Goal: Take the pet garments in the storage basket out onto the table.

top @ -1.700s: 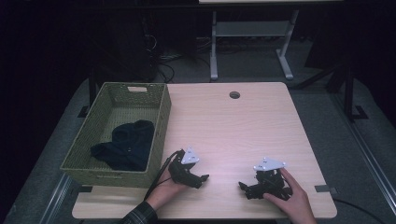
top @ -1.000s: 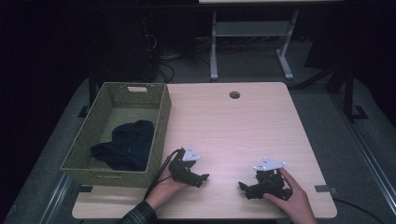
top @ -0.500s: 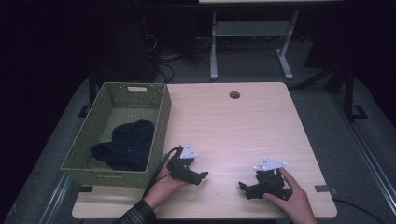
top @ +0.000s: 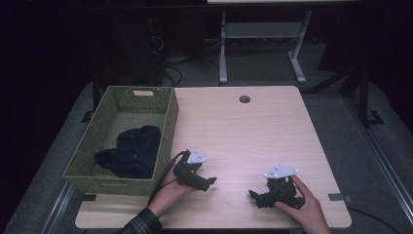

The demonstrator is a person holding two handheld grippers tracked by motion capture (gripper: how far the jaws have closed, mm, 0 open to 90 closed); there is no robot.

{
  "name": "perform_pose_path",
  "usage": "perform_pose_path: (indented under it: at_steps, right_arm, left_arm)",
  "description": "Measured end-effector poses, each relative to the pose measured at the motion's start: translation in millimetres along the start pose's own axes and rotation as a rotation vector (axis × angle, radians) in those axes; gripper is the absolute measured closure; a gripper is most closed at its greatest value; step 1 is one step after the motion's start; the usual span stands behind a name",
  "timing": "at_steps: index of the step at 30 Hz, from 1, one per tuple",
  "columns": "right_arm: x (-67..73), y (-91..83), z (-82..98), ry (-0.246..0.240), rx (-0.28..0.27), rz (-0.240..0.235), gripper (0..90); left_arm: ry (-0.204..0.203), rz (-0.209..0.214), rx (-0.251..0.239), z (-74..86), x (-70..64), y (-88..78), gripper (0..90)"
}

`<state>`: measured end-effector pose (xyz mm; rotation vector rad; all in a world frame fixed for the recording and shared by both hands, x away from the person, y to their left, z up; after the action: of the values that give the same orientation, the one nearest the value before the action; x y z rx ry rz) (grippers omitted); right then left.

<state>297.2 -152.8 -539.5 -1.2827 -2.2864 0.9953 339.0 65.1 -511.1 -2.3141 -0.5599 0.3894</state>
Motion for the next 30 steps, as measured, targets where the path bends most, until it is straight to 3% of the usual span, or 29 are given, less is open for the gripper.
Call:
perform_pose_path:
  at_steps: [9,30]
  right_arm:
    - [0.0,0.0,0.0,0.0,0.0,0.0,0.0]
    - [0.0,0.1,0.0,0.001,-0.001,0.0,0.0]
  left_arm:
    - [-0.022,-0.003,-0.024,-4.4,2.2,-5.5,13.5]
    - [-0.019,0.007,-0.025,-13.1,0.7,-13.5,13.5]
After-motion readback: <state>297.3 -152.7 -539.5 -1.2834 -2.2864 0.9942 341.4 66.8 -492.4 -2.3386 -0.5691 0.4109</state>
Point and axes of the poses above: each handheld gripper's, and its own axes: y roughly forward along the jaws, z roughly out of its underside, x roughly to its left, the point moved 8 cm from there along y, roughly forward along the jaws, and after that the axes turned 7 degrees about z, right-handed, at the moved point
